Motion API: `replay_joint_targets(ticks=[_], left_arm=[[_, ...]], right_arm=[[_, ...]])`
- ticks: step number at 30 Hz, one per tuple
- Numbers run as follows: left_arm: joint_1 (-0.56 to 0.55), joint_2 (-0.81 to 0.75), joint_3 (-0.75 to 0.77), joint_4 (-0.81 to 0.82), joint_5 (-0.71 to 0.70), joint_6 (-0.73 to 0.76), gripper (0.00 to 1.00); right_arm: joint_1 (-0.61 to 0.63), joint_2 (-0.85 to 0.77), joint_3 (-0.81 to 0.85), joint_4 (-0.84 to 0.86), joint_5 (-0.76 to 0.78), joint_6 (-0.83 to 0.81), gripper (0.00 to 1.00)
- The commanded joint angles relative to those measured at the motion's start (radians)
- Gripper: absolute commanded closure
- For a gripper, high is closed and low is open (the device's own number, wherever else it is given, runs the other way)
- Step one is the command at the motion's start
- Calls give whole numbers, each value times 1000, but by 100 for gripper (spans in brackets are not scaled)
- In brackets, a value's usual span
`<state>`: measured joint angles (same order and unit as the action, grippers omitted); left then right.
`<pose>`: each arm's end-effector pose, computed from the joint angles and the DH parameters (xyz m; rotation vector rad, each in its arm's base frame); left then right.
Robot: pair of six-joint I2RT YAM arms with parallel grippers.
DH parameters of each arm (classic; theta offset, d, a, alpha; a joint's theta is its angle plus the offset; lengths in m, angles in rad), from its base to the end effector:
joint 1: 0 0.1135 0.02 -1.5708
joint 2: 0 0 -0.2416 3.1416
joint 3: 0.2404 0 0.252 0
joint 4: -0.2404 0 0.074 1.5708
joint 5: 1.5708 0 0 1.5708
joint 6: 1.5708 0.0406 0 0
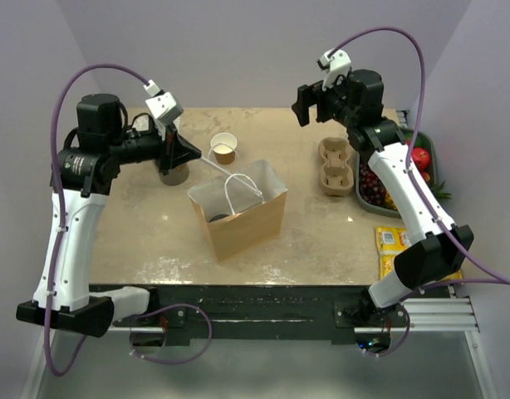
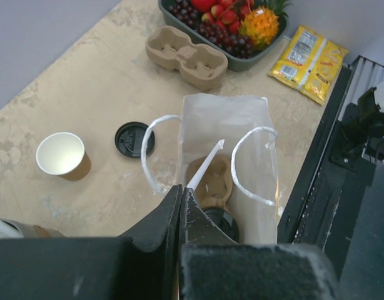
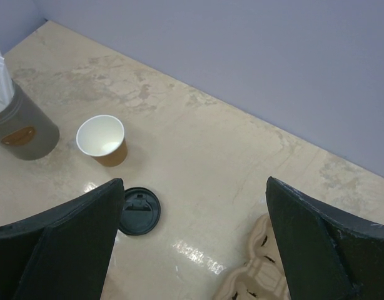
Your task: Pack the takeout coffee
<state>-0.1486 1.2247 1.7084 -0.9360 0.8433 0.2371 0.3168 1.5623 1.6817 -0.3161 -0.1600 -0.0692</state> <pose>0.2108 -0.0622 0.4636 0.8743 1.7359 -0.7867 0.3455 0.1201 0.4215 -0.4543 1.7169 0.3205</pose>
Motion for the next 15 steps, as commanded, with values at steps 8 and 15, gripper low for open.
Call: replay_joint_targets(ticks=[8, 15], left_arm=[[-140, 117, 40, 6, 76, -1, 59], [-135, 135, 263, 89, -168, -4, 27]], right_arm=[[-7, 2, 64, -12, -24, -15, 1], [-5, -10, 95, -93, -73, -95, 1]])
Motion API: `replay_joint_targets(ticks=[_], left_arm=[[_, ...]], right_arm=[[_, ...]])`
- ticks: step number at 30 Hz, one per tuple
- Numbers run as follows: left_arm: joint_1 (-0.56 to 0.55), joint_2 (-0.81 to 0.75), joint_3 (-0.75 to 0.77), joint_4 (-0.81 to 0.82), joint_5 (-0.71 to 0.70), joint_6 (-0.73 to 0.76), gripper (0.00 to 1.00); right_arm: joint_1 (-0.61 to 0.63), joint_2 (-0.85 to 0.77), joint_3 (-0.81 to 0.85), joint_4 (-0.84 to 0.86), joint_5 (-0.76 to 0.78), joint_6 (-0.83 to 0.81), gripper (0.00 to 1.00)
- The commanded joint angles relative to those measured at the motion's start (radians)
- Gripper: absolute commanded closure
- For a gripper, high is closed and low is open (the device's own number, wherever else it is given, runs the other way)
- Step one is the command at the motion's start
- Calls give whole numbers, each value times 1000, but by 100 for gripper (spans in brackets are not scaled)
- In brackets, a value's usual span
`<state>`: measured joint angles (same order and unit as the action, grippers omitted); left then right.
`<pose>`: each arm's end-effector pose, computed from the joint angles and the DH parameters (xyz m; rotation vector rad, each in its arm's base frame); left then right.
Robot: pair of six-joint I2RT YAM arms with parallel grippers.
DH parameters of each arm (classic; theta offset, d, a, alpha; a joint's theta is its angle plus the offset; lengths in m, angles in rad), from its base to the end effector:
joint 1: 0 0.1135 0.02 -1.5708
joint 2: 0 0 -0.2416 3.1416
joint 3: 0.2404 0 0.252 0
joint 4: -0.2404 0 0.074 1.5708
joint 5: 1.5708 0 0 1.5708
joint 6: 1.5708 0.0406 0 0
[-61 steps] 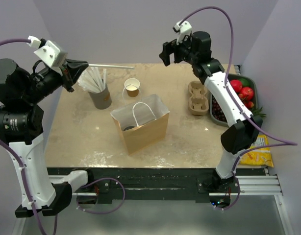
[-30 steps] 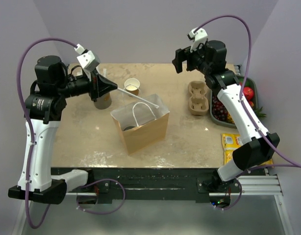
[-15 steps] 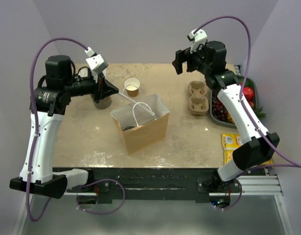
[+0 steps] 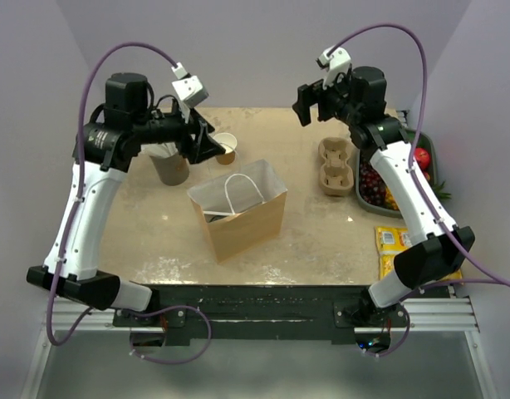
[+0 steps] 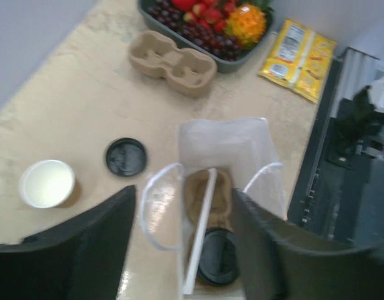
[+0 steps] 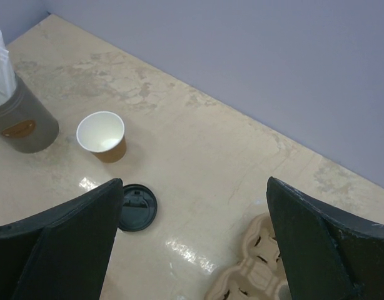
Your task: Pack the takeout coffee
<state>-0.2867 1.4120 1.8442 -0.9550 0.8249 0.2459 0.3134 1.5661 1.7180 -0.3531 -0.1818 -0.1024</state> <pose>0.2476 -0.1041 0.4584 0.9940 1.7607 -0.8806 0.3434 0.1190 0.4287 -0.4955 1.7089 0.3134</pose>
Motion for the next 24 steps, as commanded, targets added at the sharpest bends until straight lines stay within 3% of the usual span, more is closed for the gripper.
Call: replay_joint_targets(ticks=[1, 4, 5, 7, 8, 11, 16, 20, 24], left_arm=[[3, -91, 121, 142, -197, -20, 23], [9, -159, 58, 272, -404, -33, 14], [18, -162, 50, 297, -540, -39, 13], [64, -157, 35, 311, -639, -71, 11], [148, -154, 24, 326, -680, -88, 10], [282, -140, -25, 352, -743, -155, 8], [348, -157, -147, 426, -862, -240, 4], [458, -179, -240, 424, -807, -390, 1], [475, -163, -243, 420, -855, -395, 1]], right_arm=[[-2, -11, 86, -82, -100, -98, 1], [-4, 6, 162, -222, -130, -154, 1], [-2, 8, 173, -246, -72, -146, 1], [-2, 26, 211, -262, 26, -47, 1], [-4, 40, 241, -302, 130, -16, 1], [-2, 106, 360, -386, 237, 79, 1], [-2, 111, 388, -342, 335, 136, 1], [-2, 110, 390, -317, 375, 141, 1], [-4, 112, 423, -302, 403, 109, 1]])
